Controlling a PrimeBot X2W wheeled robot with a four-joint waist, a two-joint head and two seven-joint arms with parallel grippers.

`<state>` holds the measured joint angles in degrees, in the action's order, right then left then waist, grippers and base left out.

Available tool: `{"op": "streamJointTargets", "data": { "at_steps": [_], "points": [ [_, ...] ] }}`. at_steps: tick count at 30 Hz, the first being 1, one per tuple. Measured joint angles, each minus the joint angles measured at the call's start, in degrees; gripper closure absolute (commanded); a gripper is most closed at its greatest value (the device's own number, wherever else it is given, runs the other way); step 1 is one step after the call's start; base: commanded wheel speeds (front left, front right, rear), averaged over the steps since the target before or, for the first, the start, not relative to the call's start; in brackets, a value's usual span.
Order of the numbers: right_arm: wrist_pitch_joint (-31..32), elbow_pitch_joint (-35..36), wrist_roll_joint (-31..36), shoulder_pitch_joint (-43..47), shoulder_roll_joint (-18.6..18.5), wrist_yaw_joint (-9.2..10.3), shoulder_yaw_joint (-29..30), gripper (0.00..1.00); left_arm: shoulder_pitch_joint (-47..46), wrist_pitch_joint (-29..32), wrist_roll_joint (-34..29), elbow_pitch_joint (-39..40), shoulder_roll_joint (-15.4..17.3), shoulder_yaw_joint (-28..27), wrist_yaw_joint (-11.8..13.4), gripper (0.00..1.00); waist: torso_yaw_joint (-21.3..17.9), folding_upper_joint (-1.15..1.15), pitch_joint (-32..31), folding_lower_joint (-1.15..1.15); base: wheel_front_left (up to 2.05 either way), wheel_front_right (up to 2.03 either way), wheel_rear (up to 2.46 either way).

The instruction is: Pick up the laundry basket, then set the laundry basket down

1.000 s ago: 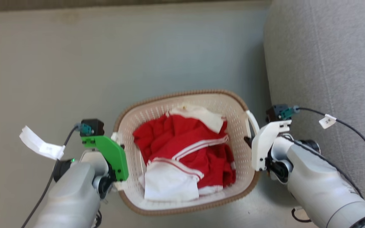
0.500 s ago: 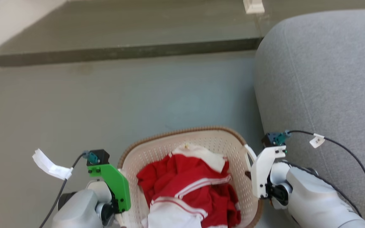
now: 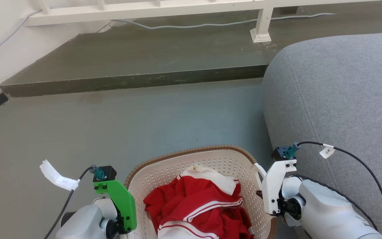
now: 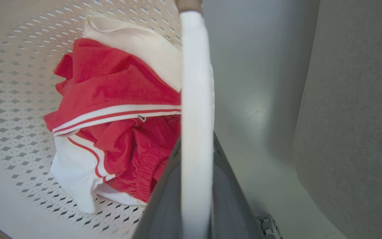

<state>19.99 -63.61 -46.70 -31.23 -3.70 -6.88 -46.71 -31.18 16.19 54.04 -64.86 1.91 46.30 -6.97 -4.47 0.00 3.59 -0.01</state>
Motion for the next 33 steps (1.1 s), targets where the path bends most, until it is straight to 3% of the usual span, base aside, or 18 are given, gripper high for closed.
{"op": "streamJointTargets", "data": {
  "at_steps": [33],
  "points": [
    [0.73,-0.41,-2.79,-1.35,-0.04,0.01,-1.99,1.0,-1.54,-0.11,1.68,-1.22,0.0,0.53,0.0,1.0,0.16,0.0,1.54,0.0,0.0,0.0,0.0]
  ]
}}
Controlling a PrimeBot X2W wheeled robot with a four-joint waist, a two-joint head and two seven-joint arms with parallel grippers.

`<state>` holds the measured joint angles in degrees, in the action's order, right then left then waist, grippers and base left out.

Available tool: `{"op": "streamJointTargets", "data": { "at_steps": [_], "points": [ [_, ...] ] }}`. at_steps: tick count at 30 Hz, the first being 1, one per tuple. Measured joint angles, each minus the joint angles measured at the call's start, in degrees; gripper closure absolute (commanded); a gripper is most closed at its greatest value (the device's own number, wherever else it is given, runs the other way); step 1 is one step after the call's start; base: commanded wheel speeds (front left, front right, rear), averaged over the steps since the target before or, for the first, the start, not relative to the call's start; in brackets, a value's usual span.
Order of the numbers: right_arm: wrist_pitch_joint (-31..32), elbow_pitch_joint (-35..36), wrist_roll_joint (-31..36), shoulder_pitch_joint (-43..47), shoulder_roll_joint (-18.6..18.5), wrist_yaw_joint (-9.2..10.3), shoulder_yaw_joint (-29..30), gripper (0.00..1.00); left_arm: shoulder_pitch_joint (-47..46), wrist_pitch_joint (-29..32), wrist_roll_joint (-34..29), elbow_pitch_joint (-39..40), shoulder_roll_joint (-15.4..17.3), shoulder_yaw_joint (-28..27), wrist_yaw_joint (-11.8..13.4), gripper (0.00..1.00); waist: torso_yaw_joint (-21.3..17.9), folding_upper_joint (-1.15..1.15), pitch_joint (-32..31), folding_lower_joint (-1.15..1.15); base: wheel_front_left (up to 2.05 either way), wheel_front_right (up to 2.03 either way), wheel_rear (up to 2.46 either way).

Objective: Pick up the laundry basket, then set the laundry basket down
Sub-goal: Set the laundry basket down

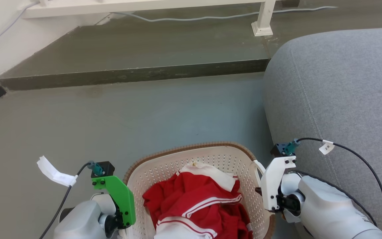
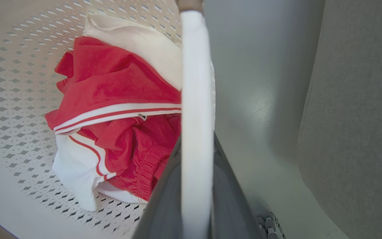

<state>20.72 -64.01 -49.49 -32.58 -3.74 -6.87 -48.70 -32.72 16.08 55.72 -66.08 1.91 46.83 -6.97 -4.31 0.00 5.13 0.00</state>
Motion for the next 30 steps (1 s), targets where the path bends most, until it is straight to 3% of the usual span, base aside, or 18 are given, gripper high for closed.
{"op": "streamJointTargets", "data": {
  "at_steps": [12,30],
  "points": [
    [-2.6,0.78,-0.1,-3.43,-0.08,0.24,-0.03,1.0,-4.3,-3.32,-0.03,-0.03,0.76,-0.19,0.0,1.0,-0.17,0.0,4.72,0.0,0.0,0.0,0.0],
    [-10.56,2.83,0.02,-6.9,-0.89,0.41,-0.47,1.0,-10.0,-11.23,-1.75,-0.09,1.13,-0.36,-0.01,1.0,-1.32,0.0,17.99,0.0,0.0,0.0,0.0]
  ]
}}
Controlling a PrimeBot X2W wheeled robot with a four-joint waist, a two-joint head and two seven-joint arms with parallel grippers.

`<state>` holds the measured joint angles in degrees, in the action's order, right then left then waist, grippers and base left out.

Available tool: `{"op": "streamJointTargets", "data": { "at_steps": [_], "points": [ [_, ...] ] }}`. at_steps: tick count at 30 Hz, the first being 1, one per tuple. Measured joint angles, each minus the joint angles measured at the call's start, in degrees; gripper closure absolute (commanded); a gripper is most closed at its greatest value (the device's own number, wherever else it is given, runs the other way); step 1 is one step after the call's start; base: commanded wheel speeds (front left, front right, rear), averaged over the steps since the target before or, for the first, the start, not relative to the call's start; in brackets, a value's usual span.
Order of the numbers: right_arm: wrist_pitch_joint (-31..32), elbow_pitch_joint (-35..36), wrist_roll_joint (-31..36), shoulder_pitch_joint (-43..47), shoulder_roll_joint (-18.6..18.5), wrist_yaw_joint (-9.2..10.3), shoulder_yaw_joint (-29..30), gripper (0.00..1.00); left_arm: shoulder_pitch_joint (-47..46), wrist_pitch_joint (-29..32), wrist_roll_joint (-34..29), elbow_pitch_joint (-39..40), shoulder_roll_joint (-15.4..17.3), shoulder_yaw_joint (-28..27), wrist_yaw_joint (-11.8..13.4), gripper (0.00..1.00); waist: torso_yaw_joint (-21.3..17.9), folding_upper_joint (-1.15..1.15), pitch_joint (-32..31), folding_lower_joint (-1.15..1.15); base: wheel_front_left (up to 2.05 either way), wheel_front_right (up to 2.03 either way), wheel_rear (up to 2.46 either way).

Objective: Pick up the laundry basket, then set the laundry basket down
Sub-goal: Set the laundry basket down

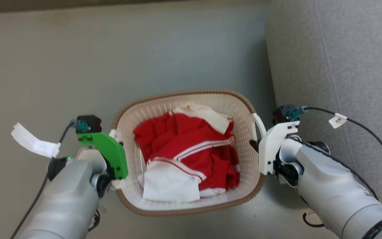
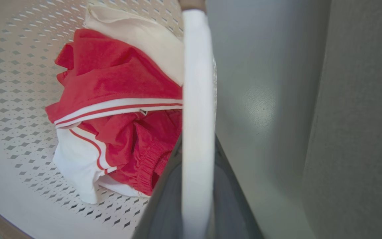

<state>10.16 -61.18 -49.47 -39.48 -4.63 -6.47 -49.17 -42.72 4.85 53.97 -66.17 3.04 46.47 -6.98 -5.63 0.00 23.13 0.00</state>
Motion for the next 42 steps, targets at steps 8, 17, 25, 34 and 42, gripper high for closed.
{"op": "streamJointTargets", "data": {
  "at_steps": [8,17,25,34,42],
  "points": [
    [-4.11,0.98,0.0,-2.64,-0.45,0.0,0.19,1.0,-4.37,-3.9,-1.43,-0.08,0.15,-0.35,0.04,1.0,-0.31,0.0,6.44,0.01,0.0,0.0,0.0],
    [-8.17,1.66,0.07,-6.18,-1.05,0.01,0.08,1.0,-8.02,-7.47,-1.8,-0.23,0.1,-0.76,0.44,1.0,-0.1,0.0,13.7,0.01,0.0,0.0,0.0],
    [-10.36,1.67,0.08,-7.14,-1.2,0.01,-0.65,1.0,-8.97,-9.54,-1.99,-1.24,-0.04,-0.7,0.43,1.0,0.61,0.0,18.51,0.01,0.0,0.0,0.0],
    [-11.46,1.55,-1.2,-7.13,-0.94,0.01,-1.14,1.0,-9.45,-11.05,-2.31,-2.21,-0.15,-0.53,0.42,1.0,1.5,0.0,22.56,0.01,0.0,0.0,0.0],
    [-12.91,1.18,-2.02,-7.06,-0.81,0.01,-2.22,1.0,-9.93,-12.6,-2.32,-3.52,-0.36,-0.3,0.34,1.0,1.9,0.0,24.26,0.01,0.0,0.0,0.0]
  ]
}}
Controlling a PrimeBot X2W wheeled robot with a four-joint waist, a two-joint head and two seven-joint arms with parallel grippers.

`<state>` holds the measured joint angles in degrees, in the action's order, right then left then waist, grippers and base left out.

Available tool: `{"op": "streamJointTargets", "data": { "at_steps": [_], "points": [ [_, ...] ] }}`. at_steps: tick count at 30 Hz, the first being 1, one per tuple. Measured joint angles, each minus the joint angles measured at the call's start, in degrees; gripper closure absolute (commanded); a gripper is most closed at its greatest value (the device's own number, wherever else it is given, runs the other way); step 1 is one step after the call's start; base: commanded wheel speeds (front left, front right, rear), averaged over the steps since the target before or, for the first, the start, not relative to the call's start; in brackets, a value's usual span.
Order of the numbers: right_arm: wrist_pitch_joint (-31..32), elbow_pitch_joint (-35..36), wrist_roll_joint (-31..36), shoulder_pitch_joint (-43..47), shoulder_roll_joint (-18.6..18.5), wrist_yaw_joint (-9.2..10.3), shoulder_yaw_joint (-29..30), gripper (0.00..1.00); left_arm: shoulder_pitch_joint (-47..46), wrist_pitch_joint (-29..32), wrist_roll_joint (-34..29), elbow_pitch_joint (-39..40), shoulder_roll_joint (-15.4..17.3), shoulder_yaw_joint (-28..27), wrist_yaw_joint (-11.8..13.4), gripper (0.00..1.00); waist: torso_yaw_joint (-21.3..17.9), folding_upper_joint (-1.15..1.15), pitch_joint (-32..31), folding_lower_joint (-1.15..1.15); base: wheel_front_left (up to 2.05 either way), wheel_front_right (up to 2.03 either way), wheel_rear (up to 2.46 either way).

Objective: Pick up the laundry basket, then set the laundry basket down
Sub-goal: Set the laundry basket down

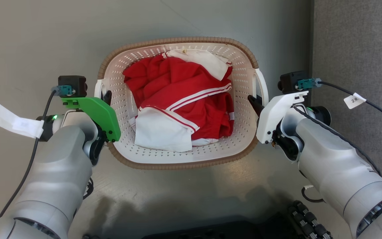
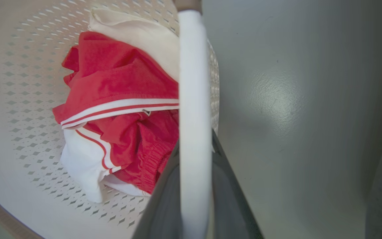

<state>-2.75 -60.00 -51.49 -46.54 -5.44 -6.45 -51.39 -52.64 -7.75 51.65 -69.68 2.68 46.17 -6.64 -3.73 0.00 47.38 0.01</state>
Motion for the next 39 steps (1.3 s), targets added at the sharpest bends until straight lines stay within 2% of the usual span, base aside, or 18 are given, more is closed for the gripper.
{"op": "streamJointTargets", "data": {
  "at_steps": [17,18,19,20,21,39],
  "points": [
    [-2.02,-2.07,-1.18,-1.14,-0.02,-0.02,-1.08,1.0,-0.82,-1.44,0.0,-0.44,-0.73,0.26,-0.2,1.0,0.46,0.0,2.17,-0.01,0.0,0.0,0.0],
    [-2.01,-2.34,-1.51,-1.14,-0.01,-0.03,-1.05,0.84,-0.82,-1.43,0.01,-0.47,-0.81,0.26,-0.21,1.0,0.5,0.0,2.19,0.0,0.0,0.0,0.0],
    [-1.97,-2.82,-1.67,-1.15,-0.01,-0.07,-1.02,0.5,-0.82,-1.38,0.01,-0.51,-0.91,0.26,-0.23,0.55,0.53,0.0,2.21,-0.01,0.0,0.0,0.0],
    [-1.65,-3.16,-1.85,-1.15,0.04,-0.2,-1.02,0.0,-0.82,-1.38,0.03,-0.54,-1.01,0.25,-0.24,0.0,0.57,0.0,2.22,0.0,0.0,0.0,0.0],
    [-1.47,-3.36,-2.01,-1.14,0.1,-0.62,-1.07,0.0,-0.84,-1.38,0.11,-0.54,-1.03,0.21,-0.24,0.0,0.6,0.0,2.22,-0.01,0.0,0.0,0.0],
    [-1.78,-5.39,-3.07,-1.92,0.62,-0.62,-1.56,0.0,-1.09,-1.96,0.18,-1.6,-1.13,0.79,-0.43,0.0,0.76,0.0,0.96,-0.01,0.0,0.0,0.0]
  ]
}}
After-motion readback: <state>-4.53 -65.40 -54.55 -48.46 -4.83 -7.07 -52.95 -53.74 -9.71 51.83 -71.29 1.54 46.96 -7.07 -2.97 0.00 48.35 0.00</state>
